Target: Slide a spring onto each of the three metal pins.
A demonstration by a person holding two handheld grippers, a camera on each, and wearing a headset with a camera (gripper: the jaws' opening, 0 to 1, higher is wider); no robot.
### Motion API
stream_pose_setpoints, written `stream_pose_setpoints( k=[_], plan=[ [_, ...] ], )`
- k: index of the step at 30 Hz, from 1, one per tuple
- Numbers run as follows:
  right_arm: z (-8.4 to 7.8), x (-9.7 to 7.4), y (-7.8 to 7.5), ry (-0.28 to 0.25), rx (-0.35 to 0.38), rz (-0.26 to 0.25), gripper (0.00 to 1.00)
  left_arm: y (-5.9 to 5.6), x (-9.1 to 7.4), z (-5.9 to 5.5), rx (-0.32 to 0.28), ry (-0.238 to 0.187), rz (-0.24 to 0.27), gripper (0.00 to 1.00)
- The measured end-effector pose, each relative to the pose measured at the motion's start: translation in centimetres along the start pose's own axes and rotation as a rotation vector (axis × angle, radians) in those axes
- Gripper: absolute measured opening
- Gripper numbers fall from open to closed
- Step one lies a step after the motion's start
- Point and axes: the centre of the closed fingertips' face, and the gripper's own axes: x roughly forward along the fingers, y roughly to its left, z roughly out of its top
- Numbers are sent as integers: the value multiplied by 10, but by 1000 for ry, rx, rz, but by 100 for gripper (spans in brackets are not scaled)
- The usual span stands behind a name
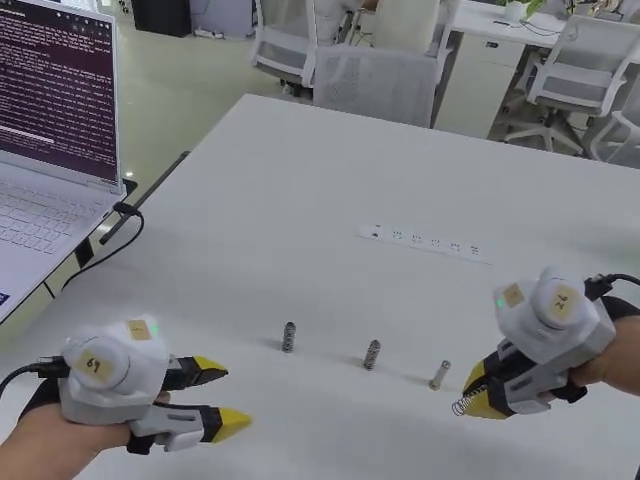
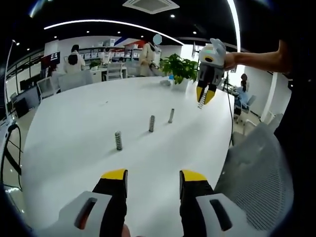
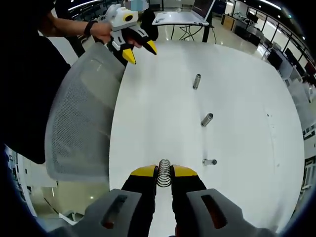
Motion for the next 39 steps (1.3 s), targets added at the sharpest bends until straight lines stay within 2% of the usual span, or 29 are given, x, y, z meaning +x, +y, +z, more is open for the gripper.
stream_pose_setpoints(
  k=[12,19,23,29,39],
  plan=[
    [-9,8,-12,24,9,-10,8,12,-10,-6,-31,4,51,42],
    [-12,11,-23,37,19,-17,8,11,-12,-6,-39,-1,58,44],
    [-13,11,-31,38,21,-24,8,12,-15,1,-43,-16,65,47],
    [-14,13,-45,45,27,-35,8,12,-18,5,-50,-29,74,48],
    [-14,14,-67,67,13,-48,8,12,-22,2,-64,-28,89,49]
  ],
)
